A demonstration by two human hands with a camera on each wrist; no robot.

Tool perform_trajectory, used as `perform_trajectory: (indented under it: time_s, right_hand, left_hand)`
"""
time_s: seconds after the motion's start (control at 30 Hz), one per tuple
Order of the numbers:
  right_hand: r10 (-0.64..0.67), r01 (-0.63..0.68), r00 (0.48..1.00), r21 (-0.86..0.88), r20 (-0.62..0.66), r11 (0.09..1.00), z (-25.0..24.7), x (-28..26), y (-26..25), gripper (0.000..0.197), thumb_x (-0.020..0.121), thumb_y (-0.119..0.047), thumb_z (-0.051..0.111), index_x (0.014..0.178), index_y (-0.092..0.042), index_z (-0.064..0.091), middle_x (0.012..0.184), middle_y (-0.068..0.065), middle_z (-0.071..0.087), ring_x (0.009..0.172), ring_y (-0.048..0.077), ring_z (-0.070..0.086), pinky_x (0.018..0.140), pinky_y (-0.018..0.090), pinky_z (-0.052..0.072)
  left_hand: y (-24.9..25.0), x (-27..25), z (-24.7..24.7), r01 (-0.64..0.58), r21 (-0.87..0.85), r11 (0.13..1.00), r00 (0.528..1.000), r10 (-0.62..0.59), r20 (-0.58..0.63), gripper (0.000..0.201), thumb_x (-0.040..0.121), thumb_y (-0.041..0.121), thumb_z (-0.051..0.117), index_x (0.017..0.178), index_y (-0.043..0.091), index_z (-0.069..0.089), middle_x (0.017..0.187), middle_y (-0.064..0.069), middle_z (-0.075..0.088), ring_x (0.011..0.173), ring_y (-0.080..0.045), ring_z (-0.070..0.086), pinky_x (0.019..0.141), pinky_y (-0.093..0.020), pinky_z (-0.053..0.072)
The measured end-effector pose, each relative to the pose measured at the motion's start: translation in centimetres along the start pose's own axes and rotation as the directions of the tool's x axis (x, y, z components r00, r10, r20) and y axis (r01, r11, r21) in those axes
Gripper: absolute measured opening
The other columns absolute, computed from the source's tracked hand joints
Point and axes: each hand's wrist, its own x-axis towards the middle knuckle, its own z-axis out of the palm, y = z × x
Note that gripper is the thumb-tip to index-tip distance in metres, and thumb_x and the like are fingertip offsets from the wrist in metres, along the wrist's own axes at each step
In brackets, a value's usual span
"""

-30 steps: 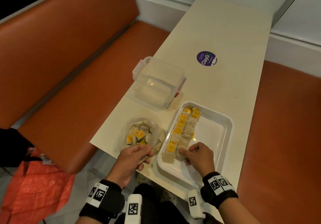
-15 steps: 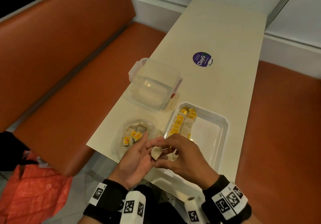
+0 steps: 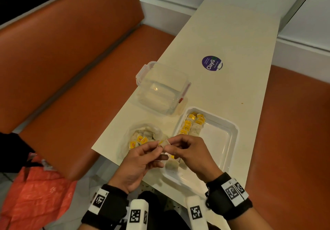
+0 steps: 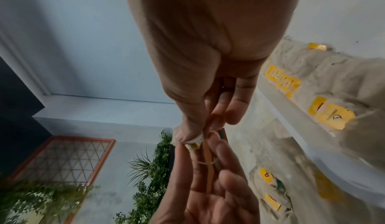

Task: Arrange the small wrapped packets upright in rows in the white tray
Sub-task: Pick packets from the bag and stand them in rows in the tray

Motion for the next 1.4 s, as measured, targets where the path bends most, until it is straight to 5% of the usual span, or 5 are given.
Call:
perform_trajectory:
  time_s: [0.3,0.47,0.87,1.13,1.4]
  right_hand:
    - [0.144,-0.169,0.979,0.180,0.142,0.969,0.3,1.1,0.4,0.030,0.076,-0.017,0.088,0.102,-0.011,0.075,0.097,0.028,0.075,0.072,0.021,0.067,0.066,0.030,0.057]
    - [0.049,-0.035,0.988,-0.103,0.144,0.994,0.5,1.3,0.4,0.060,0.066,-0.032,0.098,0.120,-0.031,0.071,0.112,-0.009,0.075,0.090,0.016,0.073,0.084,0.031,0.062]
    - [-0.045,0.135,0.969,-0.365,0.244,0.921,0.3,2.0,0.6,0.037,0.081,-0.034,0.088,0.116,-0.037,0.075,0.107,-0.018,0.076,0.102,-0.001,0.068,0.089,0.025,0.055]
    - [-0.074,0.089,0.996,-0.367,0.053,0.926,0.2,2.1,1.5,0.018,0.083,-0.043,0.084,0.090,-0.026,0.082,0.091,-0.015,0.077,0.084,-0.004,0.067,0.076,0.018,0.052]
    - [0.139,-0.176,0.983,-0.416,-0.119,0.892,-5.7,1.0,6.0,0.013,0.080,-0.027,0.089,0.089,-0.023,0.082,0.081,-0.007,0.079,0.079,0.011,0.075,0.067,0.015,0.054]
  left_hand:
    - [1.3,0.2,-0.1,-0.134,0.154,0.979,0.984,0.150,-0.095,0.026,0.084,0.021,0.078,0.103,0.004,0.082,0.090,-0.020,0.075,0.083,-0.024,0.071,0.062,-0.028,0.056]
    - [2.5,0.1,-0.3,-0.170,0.465,0.869,0.952,0.266,-0.149,0.005,0.088,0.017,0.083,0.092,0.014,0.084,0.081,-0.011,0.078,0.070,-0.016,0.070,0.060,-0.031,0.055]
    - [4.5,-0.3,-0.9,-0.222,0.735,0.640,0.954,0.297,0.030,0.016,0.093,0.024,0.079,0.102,0.035,0.084,0.091,0.010,0.080,0.074,-0.004,0.065,0.070,-0.024,0.051]
    - [2.8,1.5,-2.0,-0.149,0.665,0.732,0.926,0.339,-0.166,0.025,0.092,0.044,0.077,0.116,0.038,0.080,0.107,0.018,0.079,0.102,-0.003,0.074,0.097,-0.038,0.059]
    - [-0.8,4.6,-6.4,0.052,0.898,0.437,0.932,0.302,-0.201,0.051,0.094,0.011,0.072,0.137,0.037,0.067,0.127,0.005,0.065,0.105,-0.013,0.063,0.090,-0.027,0.047]
